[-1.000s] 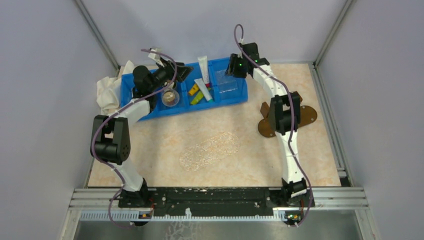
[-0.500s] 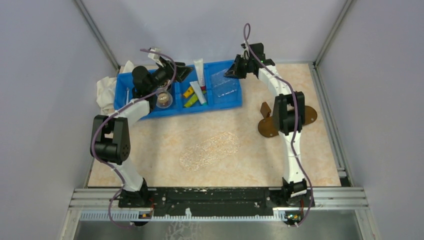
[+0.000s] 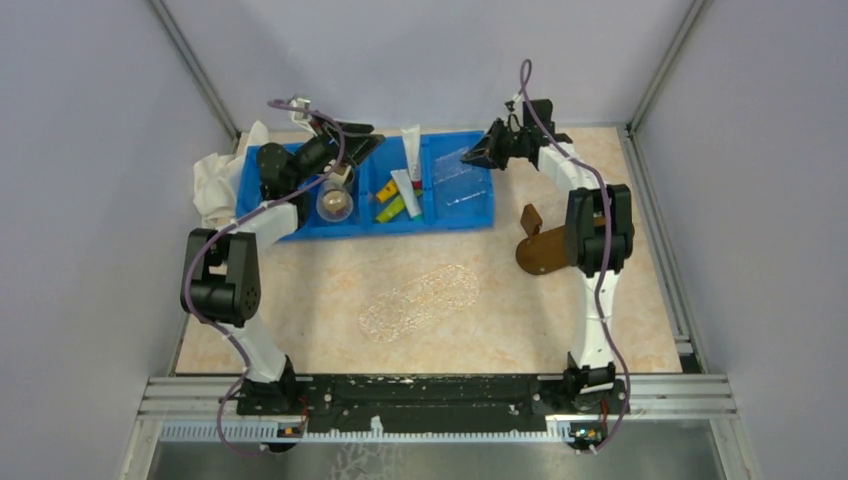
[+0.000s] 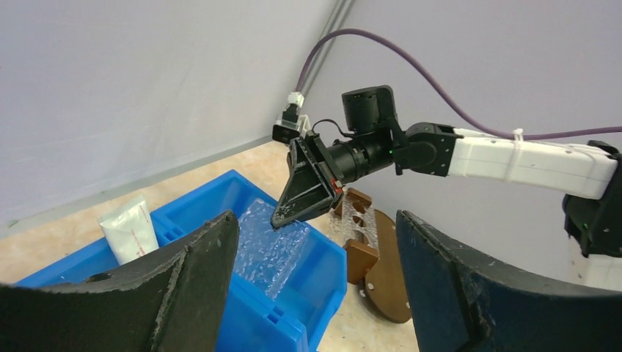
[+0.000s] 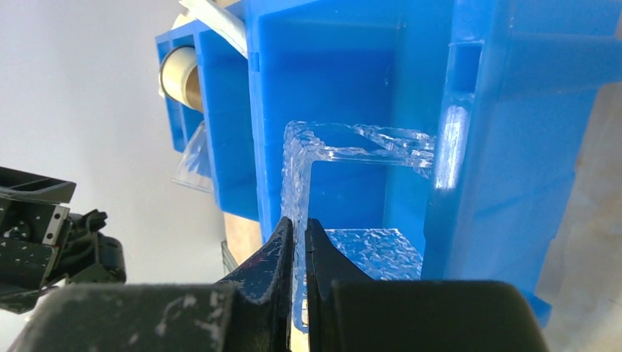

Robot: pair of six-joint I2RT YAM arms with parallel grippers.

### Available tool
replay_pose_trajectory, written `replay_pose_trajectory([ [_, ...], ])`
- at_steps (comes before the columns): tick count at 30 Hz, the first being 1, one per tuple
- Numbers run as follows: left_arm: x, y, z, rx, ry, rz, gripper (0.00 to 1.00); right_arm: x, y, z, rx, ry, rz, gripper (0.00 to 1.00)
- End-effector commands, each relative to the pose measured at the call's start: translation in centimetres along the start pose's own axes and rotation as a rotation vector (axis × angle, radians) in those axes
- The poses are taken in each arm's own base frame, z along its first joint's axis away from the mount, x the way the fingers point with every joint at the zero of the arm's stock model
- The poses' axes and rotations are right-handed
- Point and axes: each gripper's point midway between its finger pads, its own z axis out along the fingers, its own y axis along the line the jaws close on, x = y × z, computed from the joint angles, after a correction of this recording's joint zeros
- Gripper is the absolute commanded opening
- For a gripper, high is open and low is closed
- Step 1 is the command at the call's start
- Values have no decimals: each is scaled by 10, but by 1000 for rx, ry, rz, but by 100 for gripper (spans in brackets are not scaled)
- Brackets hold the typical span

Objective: Prepare toiletry sets of a toothbrush and toothpaste on the tray
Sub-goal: Pick up the toothpaste holder from the storage box.

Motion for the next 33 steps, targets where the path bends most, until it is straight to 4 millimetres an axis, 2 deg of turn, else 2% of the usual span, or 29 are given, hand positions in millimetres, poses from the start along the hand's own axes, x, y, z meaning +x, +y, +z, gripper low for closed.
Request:
replay_pose_trajectory([
  [1,-6,-19,-3,90,-23,-14,84,-38,138,-80,-314,-182,-305,0],
  [7,0,-9,-1,69,-14,-35,83,-55,126,-81,-171,-243,-350,0],
  [14,3,-6,0,69,-6,-62,83,-45,152,-93,-303,-213,-329,0],
  [20,2,-20,-2,118,-7,-117,82,-26,172,-118,-426,-195,-330,0],
  [23,7,-40,-9,174,-12,-167,82,-7,183,-139,-497,-205,-355,0],
  [29,20,-108,-32,278,-28,-251,81,51,196,-184,-638,-173,-478,0],
  [33,37,-147,-43,213,-35,-206,82,96,185,-202,-704,-115,-542,0],
])
